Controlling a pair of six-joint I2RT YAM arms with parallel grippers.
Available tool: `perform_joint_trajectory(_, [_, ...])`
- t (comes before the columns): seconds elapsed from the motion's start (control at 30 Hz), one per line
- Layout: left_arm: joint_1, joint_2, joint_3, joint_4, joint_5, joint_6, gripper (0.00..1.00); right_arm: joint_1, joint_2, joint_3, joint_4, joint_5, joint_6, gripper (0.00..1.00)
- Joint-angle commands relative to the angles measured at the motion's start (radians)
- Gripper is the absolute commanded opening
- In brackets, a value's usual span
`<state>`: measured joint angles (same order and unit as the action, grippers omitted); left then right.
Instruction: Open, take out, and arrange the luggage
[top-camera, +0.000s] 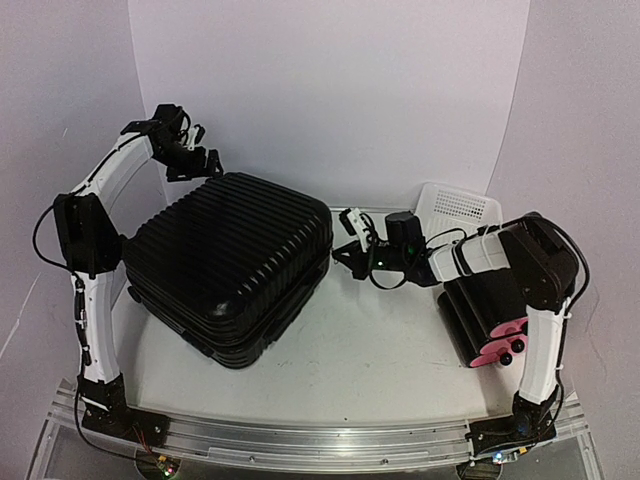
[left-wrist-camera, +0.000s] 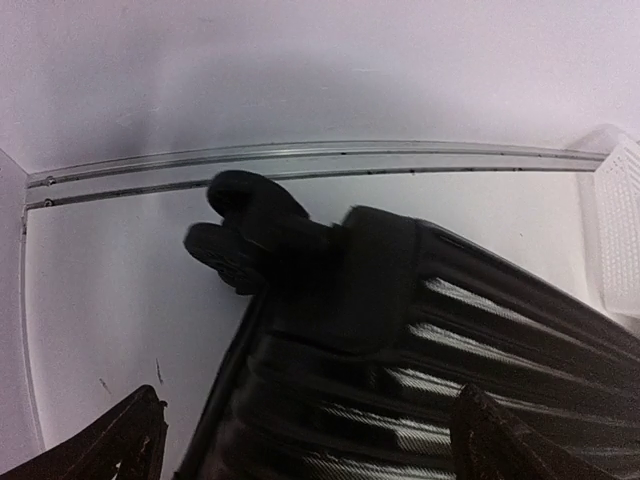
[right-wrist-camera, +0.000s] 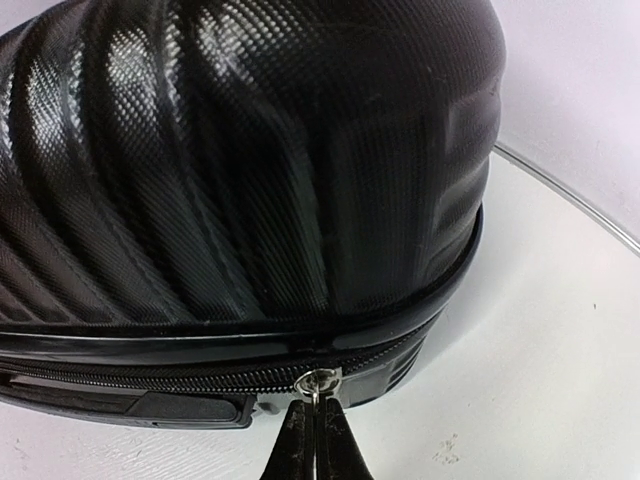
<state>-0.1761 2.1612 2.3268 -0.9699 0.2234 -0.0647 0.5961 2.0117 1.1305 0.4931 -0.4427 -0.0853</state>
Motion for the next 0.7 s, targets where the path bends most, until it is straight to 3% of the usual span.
perform_joint_trajectory(0.0, [-0.013,0.110,0.137,-0.021,0.068,-0.021,0.99,0.067,-0.159,-0.028,0.084,0.038,0.000,0.00])
perform_joint_trajectory(0.13, [-0.018,0.167,0.203,-0.017,0.188,0.015,0.96,0.160,-0.222,-0.082,0.060,0.086,-0.006,0.00])
perform_joint_trajectory(0.3, [-0.042,0.179,0.146,-0.017,0.315,0.087,0.93,0.269,-0.269,-0.121,0.021,0.132,-0.007,0.00])
perform_joint_trajectory(0.67, [-0.081,0.138,-0.143,-0.011,0.340,0.181,0.81,0.251,-0.281,-0.273,0.027,0.346,0.165,0.00])
